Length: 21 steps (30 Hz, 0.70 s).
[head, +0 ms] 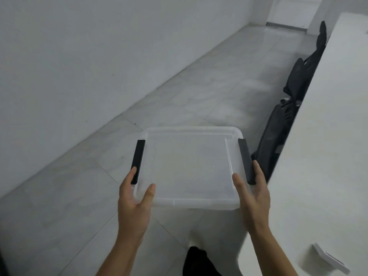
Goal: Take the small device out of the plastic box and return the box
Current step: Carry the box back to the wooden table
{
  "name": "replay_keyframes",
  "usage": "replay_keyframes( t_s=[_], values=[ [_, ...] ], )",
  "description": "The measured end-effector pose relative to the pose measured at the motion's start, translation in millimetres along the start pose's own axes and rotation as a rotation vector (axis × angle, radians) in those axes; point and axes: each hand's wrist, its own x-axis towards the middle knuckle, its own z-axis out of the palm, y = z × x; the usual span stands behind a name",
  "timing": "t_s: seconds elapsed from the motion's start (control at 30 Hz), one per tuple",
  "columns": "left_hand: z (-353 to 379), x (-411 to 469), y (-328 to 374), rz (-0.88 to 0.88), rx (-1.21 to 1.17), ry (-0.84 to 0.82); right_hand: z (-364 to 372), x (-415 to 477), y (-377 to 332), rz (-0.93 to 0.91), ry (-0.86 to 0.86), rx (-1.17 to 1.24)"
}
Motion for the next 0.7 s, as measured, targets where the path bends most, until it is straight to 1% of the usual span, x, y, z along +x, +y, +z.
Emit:
replay_keyframes(
  t_s=[0.2, 0.4, 0.53, 0.7],
  values=[
    [38.2, 139.4, 13.0, 0.059, 0.043, -0.021, 79.0, 108.2, 0.9, 0.015, 0.023, 0.058],
    [82.3, 292.0, 51.5, 0.065, 0.036, -0.02, 157.0, 245.2, -29.8, -0.004, 0.026, 0.059],
    [123.4, 376.1, 75.4, 0.057, -0.005, -0.048, 186.4, 327.4, -53.9, -0.025, 0.048, 0.046],
    [193.4, 479.7, 88.7, 0.062, -0.045, -0.15, 208.7, 427.4, -57.4, -0.039, 0.132, -0.001]
  ],
)
